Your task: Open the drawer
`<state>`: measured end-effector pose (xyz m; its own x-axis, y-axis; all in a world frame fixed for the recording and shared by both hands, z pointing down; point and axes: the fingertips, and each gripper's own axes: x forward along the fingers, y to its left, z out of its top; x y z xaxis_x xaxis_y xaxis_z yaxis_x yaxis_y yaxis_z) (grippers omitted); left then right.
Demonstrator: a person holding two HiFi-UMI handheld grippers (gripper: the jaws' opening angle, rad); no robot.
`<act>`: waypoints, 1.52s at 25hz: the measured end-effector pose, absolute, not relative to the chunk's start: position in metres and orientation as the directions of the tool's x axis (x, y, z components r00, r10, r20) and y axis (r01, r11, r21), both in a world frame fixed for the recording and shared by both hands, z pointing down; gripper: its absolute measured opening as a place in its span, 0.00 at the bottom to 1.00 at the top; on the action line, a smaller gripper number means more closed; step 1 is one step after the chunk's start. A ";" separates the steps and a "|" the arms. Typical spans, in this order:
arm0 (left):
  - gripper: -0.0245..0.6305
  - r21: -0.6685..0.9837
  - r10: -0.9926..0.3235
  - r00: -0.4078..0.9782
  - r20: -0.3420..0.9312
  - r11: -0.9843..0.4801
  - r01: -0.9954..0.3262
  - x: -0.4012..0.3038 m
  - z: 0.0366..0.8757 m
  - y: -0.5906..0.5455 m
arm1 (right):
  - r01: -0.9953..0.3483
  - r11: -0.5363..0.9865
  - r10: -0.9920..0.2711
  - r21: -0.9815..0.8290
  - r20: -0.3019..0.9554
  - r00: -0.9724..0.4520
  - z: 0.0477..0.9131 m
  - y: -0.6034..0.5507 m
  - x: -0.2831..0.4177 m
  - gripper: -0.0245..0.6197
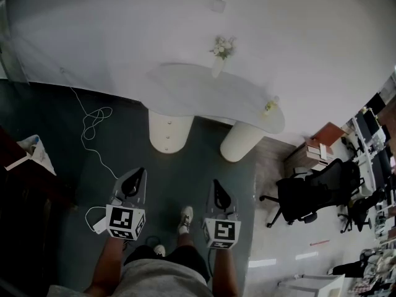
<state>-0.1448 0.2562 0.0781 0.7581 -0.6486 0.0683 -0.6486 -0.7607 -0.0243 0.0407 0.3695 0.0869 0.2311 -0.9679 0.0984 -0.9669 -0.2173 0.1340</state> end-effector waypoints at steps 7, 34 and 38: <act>0.05 -0.024 -0.701 0.709 0.073 -0.712 -0.701 -0.120 0.079 0.202 | -0.984 -0.139 -0.984 0.108 0.100 0.149 0.093 0.288 0.071 0.04; 0.05 -0.002 -0.836 0.506 0.212 -0.518 -0.856 -0.008 0.153 -0.006 | -0.987 0.158 -0.953 0.026 0.267 -0.146 0.189 0.023 0.184 0.04; 0.05 0.012 -0.836 0.498 0.231 -0.509 -0.861 -0.007 0.172 -0.018 | -0.983 0.181 -0.948 0.031 0.270 -0.166 0.201 0.003 0.181 0.04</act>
<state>-0.0066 -0.0181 0.1718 0.4978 -0.8361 0.2305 -0.8607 -0.5090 0.0121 0.1805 0.0034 0.2008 -0.1661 -0.9484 0.2702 -0.9830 0.1809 0.0305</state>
